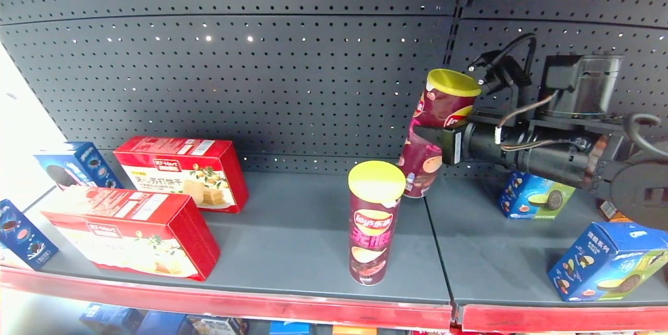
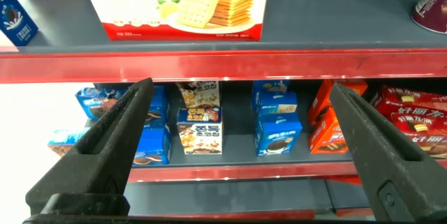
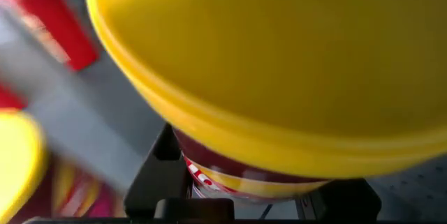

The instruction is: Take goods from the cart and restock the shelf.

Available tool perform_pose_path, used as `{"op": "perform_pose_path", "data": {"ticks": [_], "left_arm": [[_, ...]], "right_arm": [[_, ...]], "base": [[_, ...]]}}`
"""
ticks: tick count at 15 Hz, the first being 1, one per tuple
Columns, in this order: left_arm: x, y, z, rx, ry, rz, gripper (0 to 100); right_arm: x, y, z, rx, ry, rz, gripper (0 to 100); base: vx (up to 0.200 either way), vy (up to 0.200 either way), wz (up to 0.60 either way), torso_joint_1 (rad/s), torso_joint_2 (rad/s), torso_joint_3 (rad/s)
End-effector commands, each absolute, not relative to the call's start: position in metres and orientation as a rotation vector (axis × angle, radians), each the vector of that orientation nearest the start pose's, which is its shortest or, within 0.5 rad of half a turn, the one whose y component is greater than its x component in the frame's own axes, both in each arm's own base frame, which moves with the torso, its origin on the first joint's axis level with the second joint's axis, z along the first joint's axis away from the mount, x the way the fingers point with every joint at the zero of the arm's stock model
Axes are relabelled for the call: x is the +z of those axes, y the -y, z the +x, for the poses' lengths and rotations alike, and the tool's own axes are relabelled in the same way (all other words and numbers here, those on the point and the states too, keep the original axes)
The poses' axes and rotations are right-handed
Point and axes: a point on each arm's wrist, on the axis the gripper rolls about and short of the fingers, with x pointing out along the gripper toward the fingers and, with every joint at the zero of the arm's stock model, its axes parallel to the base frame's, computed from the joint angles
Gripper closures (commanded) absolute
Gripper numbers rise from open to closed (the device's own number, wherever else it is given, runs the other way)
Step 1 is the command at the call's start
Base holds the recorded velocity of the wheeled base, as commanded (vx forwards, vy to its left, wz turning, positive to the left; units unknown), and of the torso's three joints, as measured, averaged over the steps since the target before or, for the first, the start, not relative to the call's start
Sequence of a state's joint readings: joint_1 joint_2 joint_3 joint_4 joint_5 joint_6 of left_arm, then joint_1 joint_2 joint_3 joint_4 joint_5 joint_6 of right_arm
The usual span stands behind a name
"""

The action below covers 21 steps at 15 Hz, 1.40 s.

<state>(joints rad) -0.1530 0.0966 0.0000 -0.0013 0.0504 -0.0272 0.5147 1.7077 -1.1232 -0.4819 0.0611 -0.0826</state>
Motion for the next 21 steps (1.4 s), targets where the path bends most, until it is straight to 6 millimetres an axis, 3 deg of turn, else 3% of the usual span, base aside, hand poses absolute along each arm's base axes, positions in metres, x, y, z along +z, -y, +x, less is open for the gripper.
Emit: {"op": "perform_pose_path", "data": {"ticks": [1, 8, 21], "left_arm": [[0.078, -0.003, -0.015, -0.101, -0.098, -0.018, 0], [0.078, -0.003, -0.015, -0.101, -0.098, -0.018, 0], [0.078, -0.003, -0.015, -0.101, -0.098, -0.018, 0]], "right_arm": [[0.248, -0.178, 0.305, 0.567, -0.086, -0.11, 100], [0.23, -0.197, 0.318, 0.614, -0.118, -0.116, 100], [0.206, -0.211, 0.336, 0.618, -0.172, -0.131, 100]], "base": [[0.0, 0.0, 0.0, 0.0, 0.0, 0.0], [0.0, 0.0, 0.0, 0.0, 0.0, 0.0], [0.0, 0.0, 0.0, 0.0, 0.0, 0.0]]}}
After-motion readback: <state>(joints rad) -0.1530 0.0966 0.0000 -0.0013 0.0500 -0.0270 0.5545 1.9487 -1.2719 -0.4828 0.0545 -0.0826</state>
